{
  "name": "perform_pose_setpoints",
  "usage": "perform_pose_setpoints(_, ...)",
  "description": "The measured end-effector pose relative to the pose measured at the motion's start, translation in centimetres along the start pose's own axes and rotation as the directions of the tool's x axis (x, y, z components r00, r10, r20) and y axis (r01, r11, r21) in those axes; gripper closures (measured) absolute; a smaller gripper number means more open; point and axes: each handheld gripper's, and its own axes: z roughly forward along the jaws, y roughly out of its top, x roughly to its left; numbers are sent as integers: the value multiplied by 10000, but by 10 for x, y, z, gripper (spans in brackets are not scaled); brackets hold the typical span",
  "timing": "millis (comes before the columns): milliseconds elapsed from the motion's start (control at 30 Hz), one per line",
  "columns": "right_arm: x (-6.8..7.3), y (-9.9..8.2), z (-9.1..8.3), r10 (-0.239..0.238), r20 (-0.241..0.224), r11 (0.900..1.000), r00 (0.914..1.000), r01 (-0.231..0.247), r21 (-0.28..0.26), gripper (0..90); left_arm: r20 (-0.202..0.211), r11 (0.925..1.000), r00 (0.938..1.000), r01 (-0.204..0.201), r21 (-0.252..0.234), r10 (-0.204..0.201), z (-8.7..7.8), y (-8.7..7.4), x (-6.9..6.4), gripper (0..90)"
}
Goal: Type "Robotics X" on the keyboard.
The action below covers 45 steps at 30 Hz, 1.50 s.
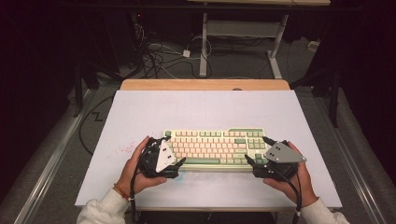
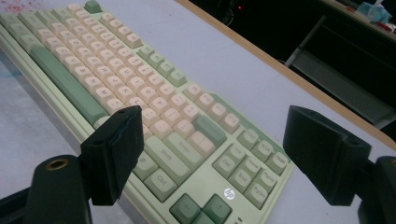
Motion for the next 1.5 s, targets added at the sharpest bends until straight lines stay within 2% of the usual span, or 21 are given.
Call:
perform_pose_setpoints(300, -2, -7, -14, -117, 151, 9999, 9998, 118, -70, 205, -274, 10000, 9996, 59, -34, -60, -12, -14, 2, 167)
perform_pose_setpoints(367, -3, -10, -17, -120, 227, 9999, 9997, 122, -72, 205, -192, 9999, 9997, 145, -56, -146, -15, -18, 3, 160)
perform_pose_setpoints(533, -5, -16, -23, -107, 336, 9999, 9994, 109, -69, 205, -363, 9998, 9991, 221, -4, -221, -20, -28, 5, 159)
perform_pose_setpoints(667, -7, -22, -27, -45, 445, 10000, 9990, 44, 9, 205, -325, 9995, 9990, 315, -23, -316, -23, -35, 6, 159)
perform_pose_setpoints(1167, -21, -52, -39, 333, 913, 9986, 9953, -369, 387, 205, -372, 9952, 9967, 748, 634, -725, -26, -70, 12, 160)
perform_pose_setpoints(1367, -30, -70, -41, 682, 1090, 9957, 9917, -745, 552, 205, -389, 9893, 9937, 1088, 967, -1055, -25, -85, 17, 160)
perform_pose_setpoints(1500, -34, -84, -40, 894, 1106, 9921, 9898, -983, 774, 205, -397, 9854, 9933, 1129, 1271, -1087, -24, -93, 16, 160)
